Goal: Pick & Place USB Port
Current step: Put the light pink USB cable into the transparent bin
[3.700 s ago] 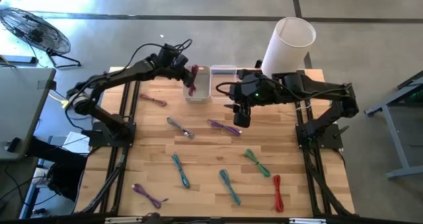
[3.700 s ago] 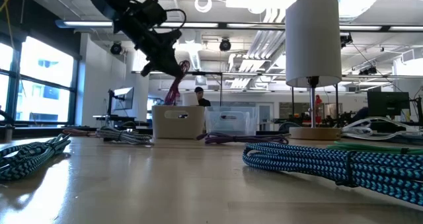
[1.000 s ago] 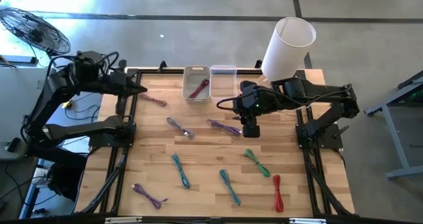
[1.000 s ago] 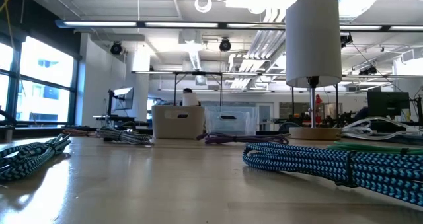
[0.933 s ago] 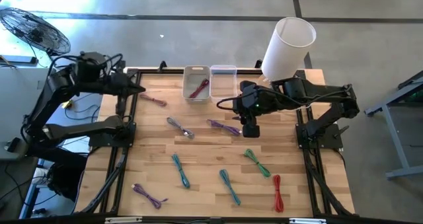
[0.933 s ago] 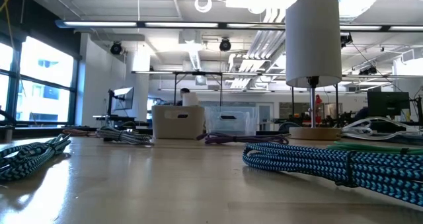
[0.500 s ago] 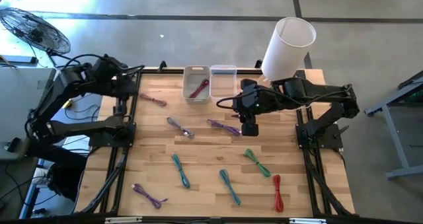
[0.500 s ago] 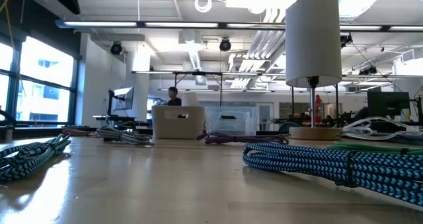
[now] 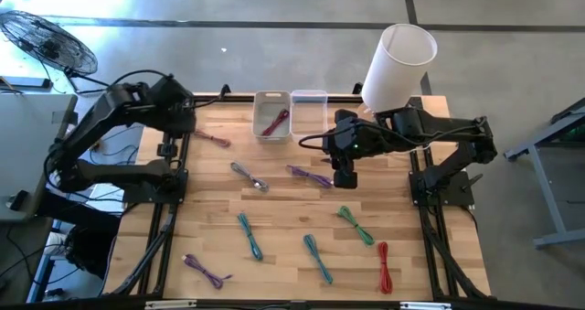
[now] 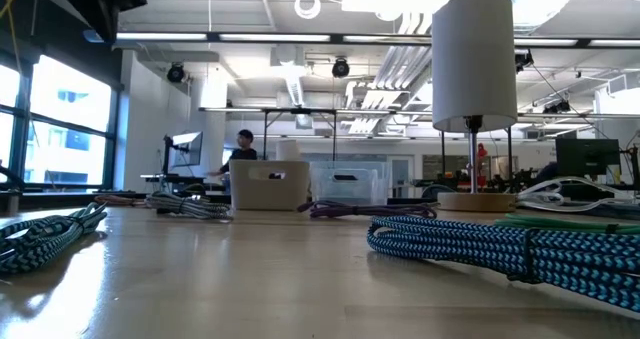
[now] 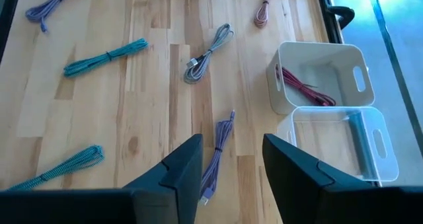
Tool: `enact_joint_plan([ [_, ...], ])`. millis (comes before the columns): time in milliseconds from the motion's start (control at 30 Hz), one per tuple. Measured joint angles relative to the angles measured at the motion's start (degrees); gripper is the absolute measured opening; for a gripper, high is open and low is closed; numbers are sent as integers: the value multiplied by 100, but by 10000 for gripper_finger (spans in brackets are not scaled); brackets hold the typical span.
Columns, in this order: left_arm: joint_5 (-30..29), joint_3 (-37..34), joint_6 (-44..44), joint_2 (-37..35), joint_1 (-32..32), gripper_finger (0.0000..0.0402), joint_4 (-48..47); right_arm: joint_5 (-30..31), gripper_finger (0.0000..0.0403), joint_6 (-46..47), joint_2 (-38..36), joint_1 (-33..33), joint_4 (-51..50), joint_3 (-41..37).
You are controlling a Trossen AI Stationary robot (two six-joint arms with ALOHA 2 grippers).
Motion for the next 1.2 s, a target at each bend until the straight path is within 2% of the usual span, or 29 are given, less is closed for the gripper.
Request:
enact_joint_plan([
  [233, -102, 0, -237, 631, 0, 132, -16, 1, 149, 165, 0, 4, -35, 0],
  [333, -421, -2, -234, 841, 0, 174, -11, -14, 149, 237, 0, 4, -86, 0],
  [433, -738, -193, -141, 1013, 0, 195, -6, -27, 149, 248, 0, 7, -122, 0],
  [567, -811, -785, 73, 1098, 0, 199, 200, -39, 149, 286, 0, 7, -131, 0],
  [767, -560, -1806, 67, 1102, 1, 185, 1282, -39, 149, 256, 0, 7, -129, 0],
  [900, -680, -2280, 67, 1104, 4, 174, 1992, -39, 149, 245, 0, 7, -129, 0],
  [1067, -159, -2518, 72, 1102, 243, 172, 2421, -39, 149, 245, 0, 7, -127, 0],
  [1200, -355, -2518, 91, 1102, 543, 172, 2715, -40, 149, 274, 0, 7, -123, 0],
])
